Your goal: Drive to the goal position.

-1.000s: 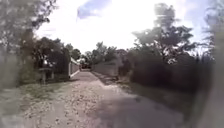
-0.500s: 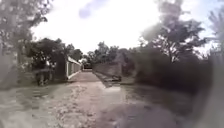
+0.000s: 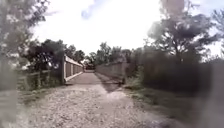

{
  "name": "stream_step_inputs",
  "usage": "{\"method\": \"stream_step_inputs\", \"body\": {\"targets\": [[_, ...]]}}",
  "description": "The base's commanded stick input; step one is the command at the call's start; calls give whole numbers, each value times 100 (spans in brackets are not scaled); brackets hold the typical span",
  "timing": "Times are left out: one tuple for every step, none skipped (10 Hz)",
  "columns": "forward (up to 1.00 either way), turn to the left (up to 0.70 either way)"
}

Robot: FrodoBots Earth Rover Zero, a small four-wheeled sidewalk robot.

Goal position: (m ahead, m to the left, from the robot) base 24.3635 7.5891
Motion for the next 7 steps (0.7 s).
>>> {"method": "stream_step_inputs", "body": {"targets": [[100,0],[100,0],[100,0],[100,0],[100,0],[100,0],[100,0]]}}
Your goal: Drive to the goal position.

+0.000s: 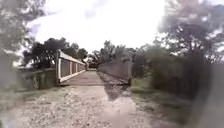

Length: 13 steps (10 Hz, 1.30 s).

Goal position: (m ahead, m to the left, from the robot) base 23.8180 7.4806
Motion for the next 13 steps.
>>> {"method": "stream_step_inputs", "body": {"targets": [[100,0],[100,0],[100,0],[100,0],[100,0],[100,0],[100,0],[100,0],[100,0],[100,0],[100,0],[100,0],[100,0]]}}
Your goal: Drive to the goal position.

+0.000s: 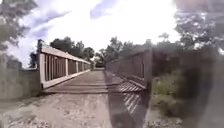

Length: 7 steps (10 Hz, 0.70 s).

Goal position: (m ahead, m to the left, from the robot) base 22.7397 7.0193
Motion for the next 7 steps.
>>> {"method": "stream_step_inputs", "body": {"targets": [[100,0],[100,0],[100,0],[100,0],[100,0],[100,0],[100,0]]}}
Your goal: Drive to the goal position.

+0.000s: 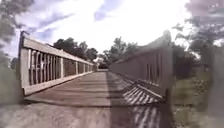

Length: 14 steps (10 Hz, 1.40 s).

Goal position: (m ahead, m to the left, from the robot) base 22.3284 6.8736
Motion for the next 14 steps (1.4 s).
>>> {"method": "stream_step_inputs", "body": {"targets": [[100,0],[100,0],[100,0],[100,0],[100,0],[100,0],[100,0],[100,0],[100,0],[100,0],[100,0],[100,0],[100,0],[100,0]]}}
